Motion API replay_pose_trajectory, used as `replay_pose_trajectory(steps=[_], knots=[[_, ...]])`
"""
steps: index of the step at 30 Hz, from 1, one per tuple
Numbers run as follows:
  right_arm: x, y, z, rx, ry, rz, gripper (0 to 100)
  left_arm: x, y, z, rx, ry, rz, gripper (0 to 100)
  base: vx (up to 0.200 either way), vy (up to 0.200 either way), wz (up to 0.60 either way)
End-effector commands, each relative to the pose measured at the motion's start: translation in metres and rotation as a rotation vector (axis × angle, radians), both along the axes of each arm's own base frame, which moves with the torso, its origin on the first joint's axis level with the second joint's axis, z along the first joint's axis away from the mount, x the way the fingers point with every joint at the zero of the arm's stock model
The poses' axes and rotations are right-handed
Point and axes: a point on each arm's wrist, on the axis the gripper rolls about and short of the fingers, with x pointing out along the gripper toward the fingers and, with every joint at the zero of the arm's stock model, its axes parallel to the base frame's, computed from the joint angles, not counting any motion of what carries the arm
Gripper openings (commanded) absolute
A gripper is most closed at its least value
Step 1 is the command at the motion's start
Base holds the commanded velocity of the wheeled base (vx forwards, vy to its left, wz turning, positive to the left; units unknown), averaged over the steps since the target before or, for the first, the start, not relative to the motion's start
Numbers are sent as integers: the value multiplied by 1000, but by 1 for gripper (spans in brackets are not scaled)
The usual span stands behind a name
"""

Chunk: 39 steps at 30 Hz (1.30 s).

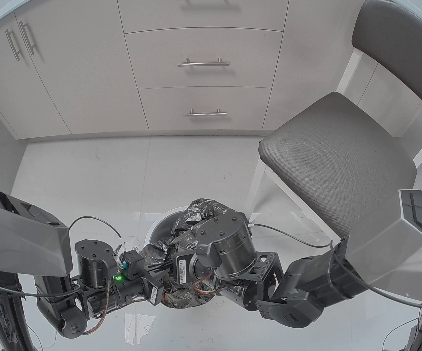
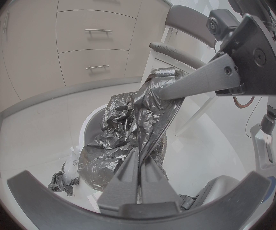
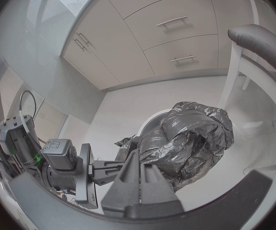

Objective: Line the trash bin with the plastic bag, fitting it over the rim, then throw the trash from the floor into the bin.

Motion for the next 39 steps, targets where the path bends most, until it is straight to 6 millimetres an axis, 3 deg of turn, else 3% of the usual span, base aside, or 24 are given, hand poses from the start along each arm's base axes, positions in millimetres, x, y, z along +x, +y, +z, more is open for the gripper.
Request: replay_pose_trajectory(steps=[1, 10, 11, 19, 33, 39], knots=[[0, 0, -2, -8, 0, -1, 0, 3, 4, 0, 1, 0, 28, 0, 0, 0, 0], [2, 2, -8, -46, -20, -10, 0, 18, 20, 2, -18, -19, 107, 0, 0, 0, 0], [1, 1, -8, -47, -19, -10, 100, 18, 20, 3, -20, -22, 108, 0, 0, 0, 0], [1, 0, -11, -64, -17, -10, 100, 20, 17, 5, -34, -32, 104, 0, 0, 0, 0], [6, -10, -15, -255, -144, -115, 100, 26, 21, 8, -85, -21, 152, 0, 0, 0, 0], [23, -12, -16, -260, -157, -190, 100, 27, 23, 8, -87, -21, 157, 0, 0, 0, 0]])
